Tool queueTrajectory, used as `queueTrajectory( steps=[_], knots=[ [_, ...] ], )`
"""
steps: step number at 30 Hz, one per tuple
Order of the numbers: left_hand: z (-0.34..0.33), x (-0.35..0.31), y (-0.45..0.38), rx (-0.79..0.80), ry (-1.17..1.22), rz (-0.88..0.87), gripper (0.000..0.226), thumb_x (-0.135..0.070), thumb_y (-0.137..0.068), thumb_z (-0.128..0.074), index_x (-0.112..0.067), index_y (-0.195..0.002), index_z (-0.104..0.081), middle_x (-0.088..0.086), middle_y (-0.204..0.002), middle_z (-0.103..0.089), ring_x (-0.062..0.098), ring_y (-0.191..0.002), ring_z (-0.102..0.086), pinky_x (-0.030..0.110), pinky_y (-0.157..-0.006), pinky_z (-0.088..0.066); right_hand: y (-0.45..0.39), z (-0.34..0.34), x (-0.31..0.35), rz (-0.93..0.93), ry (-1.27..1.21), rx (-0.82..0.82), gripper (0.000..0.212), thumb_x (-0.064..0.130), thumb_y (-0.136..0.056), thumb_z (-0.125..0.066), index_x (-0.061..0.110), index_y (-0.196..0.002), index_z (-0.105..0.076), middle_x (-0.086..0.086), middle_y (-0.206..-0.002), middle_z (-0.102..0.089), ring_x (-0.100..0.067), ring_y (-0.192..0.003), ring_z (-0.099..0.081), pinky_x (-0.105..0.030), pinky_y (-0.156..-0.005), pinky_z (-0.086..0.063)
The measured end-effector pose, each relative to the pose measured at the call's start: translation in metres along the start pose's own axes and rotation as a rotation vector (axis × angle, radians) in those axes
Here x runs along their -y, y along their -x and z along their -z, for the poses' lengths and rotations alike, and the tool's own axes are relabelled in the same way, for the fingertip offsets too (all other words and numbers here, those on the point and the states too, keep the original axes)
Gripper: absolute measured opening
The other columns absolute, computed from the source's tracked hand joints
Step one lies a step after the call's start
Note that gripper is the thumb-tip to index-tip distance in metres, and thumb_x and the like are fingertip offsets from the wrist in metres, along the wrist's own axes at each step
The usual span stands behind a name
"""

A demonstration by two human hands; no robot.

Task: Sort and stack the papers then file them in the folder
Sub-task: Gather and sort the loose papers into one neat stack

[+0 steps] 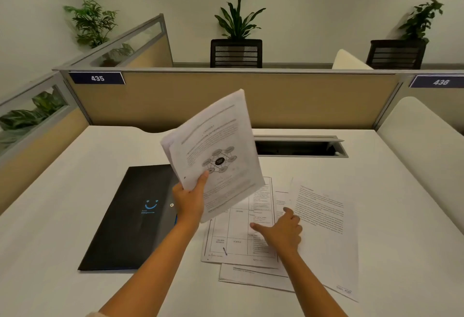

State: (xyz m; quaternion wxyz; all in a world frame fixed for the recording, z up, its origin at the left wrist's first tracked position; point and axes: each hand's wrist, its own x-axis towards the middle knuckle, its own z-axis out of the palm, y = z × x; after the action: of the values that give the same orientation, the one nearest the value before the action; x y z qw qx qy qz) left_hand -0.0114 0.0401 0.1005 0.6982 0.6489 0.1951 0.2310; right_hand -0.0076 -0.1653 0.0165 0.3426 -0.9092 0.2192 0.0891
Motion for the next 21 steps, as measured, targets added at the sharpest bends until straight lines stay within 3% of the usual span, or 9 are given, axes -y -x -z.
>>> queueTrajectory(
  steps=[3,6,8,14,18,21],
  knots=[
    [0.009,-0.009,-0.003,-0.033,0.024,0.025,0.014,-0.039,-0.083,-0.075,-0.050,-0.083,-0.064,-0.018,-0.083,-0.072,0.005,-0.077,-0.071,0.015,-0.048,-0.052,0.010,-0.014,0.003,-0.013,0.143,0.000,0.122,0.069,-0.051,-0.082,0.011,-0.143,-0.025,-0.010,-0.142,-0.034,-0.030,-0.130,-0.039,-0.044,-0.102,-0.042],
    [0.015,-0.012,-0.001,-0.050,0.056,0.046,0.024,-0.040,-0.083,-0.075,-0.059,-0.078,-0.061,-0.026,-0.082,-0.070,0.001,-0.077,-0.070,0.014,-0.047,-0.052,0.014,-0.023,0.004,0.002,0.144,-0.006,0.113,0.056,-0.055,-0.088,0.010,-0.139,-0.029,-0.010,-0.142,-0.033,-0.030,-0.126,-0.043,-0.040,-0.099,-0.047],
    [0.016,-0.012,0.001,-0.081,0.068,0.073,0.032,-0.040,-0.082,-0.075,-0.065,-0.075,-0.057,-0.027,-0.079,-0.070,0.007,-0.073,-0.071,0.014,-0.045,-0.051,0.016,-0.023,0.008,0.003,0.090,0.007,0.107,0.046,-0.057,-0.091,0.009,-0.136,-0.030,-0.010,-0.140,-0.034,-0.032,-0.122,-0.048,-0.040,-0.092,-0.052],
    [0.019,-0.007,0.004,-0.126,0.093,0.153,0.029,-0.042,-0.079,-0.078,-0.041,-0.087,-0.051,-0.011,-0.088,-0.067,0.014,-0.076,-0.069,0.014,-0.043,-0.050,0.016,-0.019,0.007,-0.031,-0.162,0.078,0.091,0.029,-0.056,-0.094,0.015,-0.128,-0.040,-0.007,-0.124,-0.060,-0.032,-0.112,-0.062,-0.045,-0.089,-0.054],
    [0.020,-0.009,0.002,-0.109,0.105,0.176,0.032,-0.038,-0.079,-0.079,-0.039,-0.090,-0.049,-0.010,-0.091,-0.067,0.014,-0.079,-0.068,0.014,-0.043,-0.050,0.018,-0.015,-0.006,0.066,-0.255,0.084,0.050,0.036,-0.078,-0.078,0.017,-0.120,-0.061,-0.005,-0.117,-0.070,-0.027,-0.104,-0.068,-0.041,-0.086,-0.058],
    [0.019,-0.008,0.001,-0.105,0.122,0.218,0.034,-0.038,-0.079,-0.079,-0.038,-0.090,-0.047,-0.009,-0.092,-0.067,0.013,-0.077,-0.068,0.015,-0.042,-0.050,0.019,-0.003,-0.016,0.082,-0.461,0.043,0.040,0.036,-0.088,-0.069,0.011,-0.118,-0.066,-0.009,-0.113,-0.072,-0.027,-0.097,-0.070,-0.034,-0.081,-0.059]
  ],
)
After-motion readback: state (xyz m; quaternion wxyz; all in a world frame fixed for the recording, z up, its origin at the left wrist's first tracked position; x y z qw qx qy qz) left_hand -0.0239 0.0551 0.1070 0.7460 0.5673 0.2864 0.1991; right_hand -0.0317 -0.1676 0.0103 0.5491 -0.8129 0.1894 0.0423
